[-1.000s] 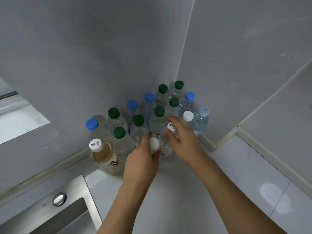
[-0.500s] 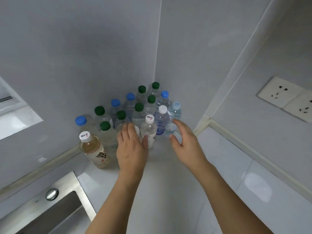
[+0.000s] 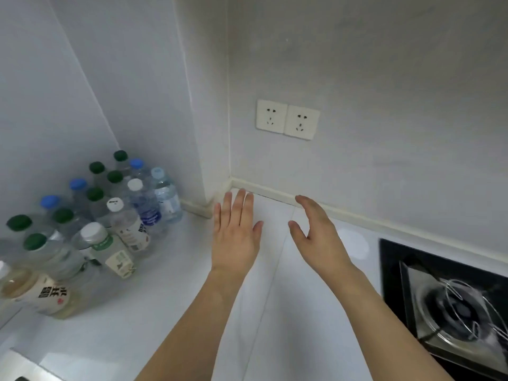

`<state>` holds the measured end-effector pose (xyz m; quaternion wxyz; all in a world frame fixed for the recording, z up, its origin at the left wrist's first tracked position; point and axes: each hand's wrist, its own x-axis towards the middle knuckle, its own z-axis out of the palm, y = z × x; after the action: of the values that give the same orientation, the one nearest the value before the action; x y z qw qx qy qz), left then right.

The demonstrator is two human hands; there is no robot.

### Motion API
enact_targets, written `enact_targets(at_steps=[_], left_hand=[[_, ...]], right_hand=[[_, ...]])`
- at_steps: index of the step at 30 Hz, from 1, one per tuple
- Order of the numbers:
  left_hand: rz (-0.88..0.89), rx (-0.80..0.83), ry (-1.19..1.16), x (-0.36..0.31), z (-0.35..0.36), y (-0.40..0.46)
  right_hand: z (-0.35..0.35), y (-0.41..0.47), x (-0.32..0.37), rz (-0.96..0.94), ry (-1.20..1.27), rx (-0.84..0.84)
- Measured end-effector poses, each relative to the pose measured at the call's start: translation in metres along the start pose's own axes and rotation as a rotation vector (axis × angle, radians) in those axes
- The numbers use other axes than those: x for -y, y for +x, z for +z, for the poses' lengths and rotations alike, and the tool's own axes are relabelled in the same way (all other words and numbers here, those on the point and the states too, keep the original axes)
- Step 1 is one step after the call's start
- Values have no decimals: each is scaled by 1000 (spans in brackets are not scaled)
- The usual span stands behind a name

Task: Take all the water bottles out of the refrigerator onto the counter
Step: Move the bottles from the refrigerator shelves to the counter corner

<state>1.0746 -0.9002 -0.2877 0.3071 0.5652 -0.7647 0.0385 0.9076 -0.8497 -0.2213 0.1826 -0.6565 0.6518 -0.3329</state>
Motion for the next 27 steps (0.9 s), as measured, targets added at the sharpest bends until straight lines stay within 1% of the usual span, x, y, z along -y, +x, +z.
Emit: enact_targets(at_steps=[5,9,15,22,27], left_hand=[[222,58,-97,-118,7,-12],[360,99,-173,-206,2,-39],[563,166,-310,-346,-16,-101],[825,218,-445,-506,-39,-187],[992,233,-547,-601,-54,-237]], right_hand=[[-88,-73,-46,128,-26,-195],[-151,-147,-74,226,-21,-337],[-240,-278,-107,355,-73,-534],[-337,-428,-136,506,-212,-778],[-386,-513,-152,640,-268,-937]])
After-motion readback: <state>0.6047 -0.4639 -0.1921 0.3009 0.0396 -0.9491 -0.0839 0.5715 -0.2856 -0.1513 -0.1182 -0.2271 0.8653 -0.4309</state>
